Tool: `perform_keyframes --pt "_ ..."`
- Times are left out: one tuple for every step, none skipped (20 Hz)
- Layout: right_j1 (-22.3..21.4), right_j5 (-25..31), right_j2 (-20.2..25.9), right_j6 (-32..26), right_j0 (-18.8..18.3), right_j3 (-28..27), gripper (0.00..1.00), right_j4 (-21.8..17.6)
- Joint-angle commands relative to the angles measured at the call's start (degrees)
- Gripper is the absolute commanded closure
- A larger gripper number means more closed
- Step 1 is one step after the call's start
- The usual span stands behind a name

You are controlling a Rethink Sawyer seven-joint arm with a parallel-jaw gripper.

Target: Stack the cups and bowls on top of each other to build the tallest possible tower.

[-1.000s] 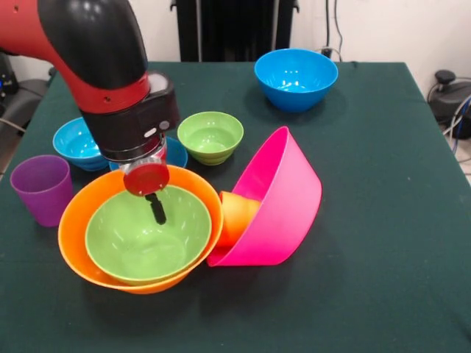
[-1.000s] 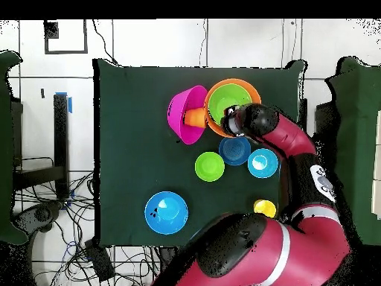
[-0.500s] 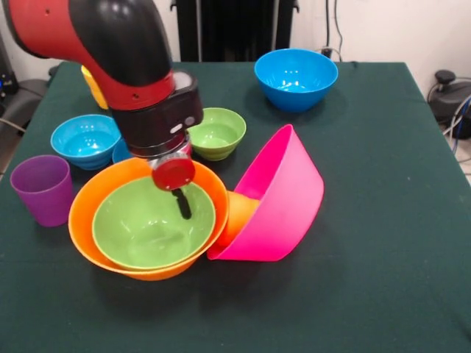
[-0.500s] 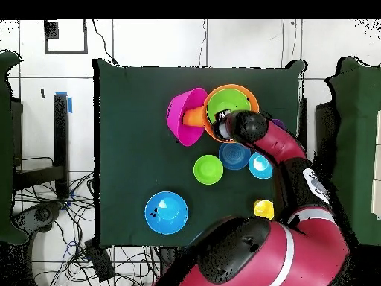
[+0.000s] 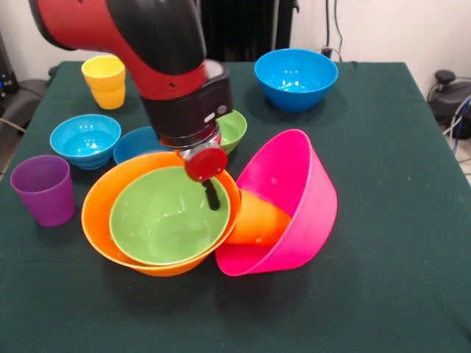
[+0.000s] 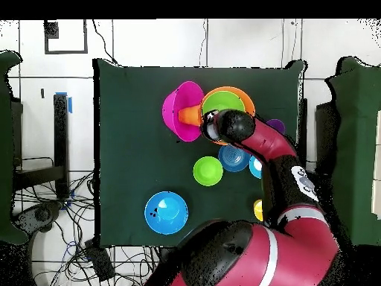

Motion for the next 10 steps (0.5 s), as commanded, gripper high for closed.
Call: perform_keyframes --pt "-0.2 4.5 2.5 -1.3 3.2 1.8 0.00 -2.6" --pt "-0.1 4.2 2.5 -1.3 3.2 1.8 0.00 -2.6" --pt "0.2 3.6 2.5 -1.3 3.1 1.9 0.00 -2.5" --pt "0.4 3.5 2.4 -1.3 3.1 1.5 0.00 -2.5" --pt "0.9 2.8 2.1 -1.2 3.4 1.1 0.00 -2.7" --pt "1.2 3.1 1.9 -1.1 3.5 0.5 0.00 -2.7" --pt "1.5 3.3 1.7 -0.8 3.7 0.0 0.00 -2.5" --pt "1.7 3.6 1.6 -0.7 3.9 -0.5 0.00 -2.4" --pt "1.7 3.7 1.5 -0.1 4.4 -0.8 0.00 -2.1" --pt "1.9 4.0 1.4 0.1 4.5 -1.2 0.00 -1.9"
